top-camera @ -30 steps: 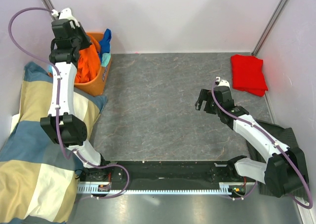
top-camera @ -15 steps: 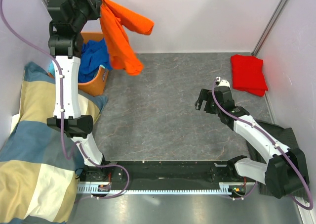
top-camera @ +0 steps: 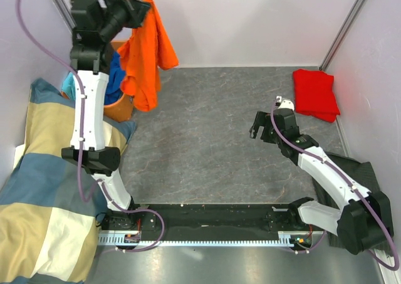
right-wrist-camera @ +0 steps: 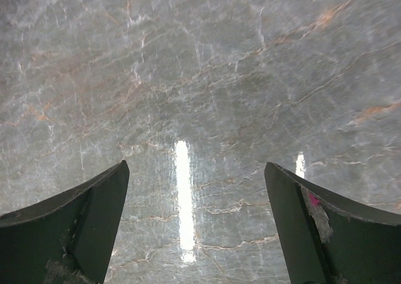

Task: Fold and stack the t-shirts
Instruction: Move the tshirt to the center of the board

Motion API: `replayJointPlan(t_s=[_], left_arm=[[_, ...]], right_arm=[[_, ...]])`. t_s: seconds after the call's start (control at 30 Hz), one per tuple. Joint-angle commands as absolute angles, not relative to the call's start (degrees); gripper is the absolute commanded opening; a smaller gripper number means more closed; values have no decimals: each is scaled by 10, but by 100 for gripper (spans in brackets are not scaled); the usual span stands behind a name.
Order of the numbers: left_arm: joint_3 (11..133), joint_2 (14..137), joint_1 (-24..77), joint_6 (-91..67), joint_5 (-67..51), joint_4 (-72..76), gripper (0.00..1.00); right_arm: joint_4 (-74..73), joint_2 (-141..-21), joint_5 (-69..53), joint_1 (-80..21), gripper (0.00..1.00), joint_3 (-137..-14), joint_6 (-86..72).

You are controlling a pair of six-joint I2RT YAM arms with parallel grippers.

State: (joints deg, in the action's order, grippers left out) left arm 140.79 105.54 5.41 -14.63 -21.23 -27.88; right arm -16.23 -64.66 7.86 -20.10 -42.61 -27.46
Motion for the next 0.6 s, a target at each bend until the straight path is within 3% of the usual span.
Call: replayJointPlan(t_s=[0.0,0.3,0.57], left_arm=[[1375,1066,134,-149,-270,-239,2],[1322,1074,242,-122,-273,-259,2],[1089,985,236,-90,-178,-217,2]], right_arm=[[-181,-622,123,-203,98,-484,-254],[-229,-583,179,-203,98,-528,-236],[-246,-562,206,-203,98,-538,-229]])
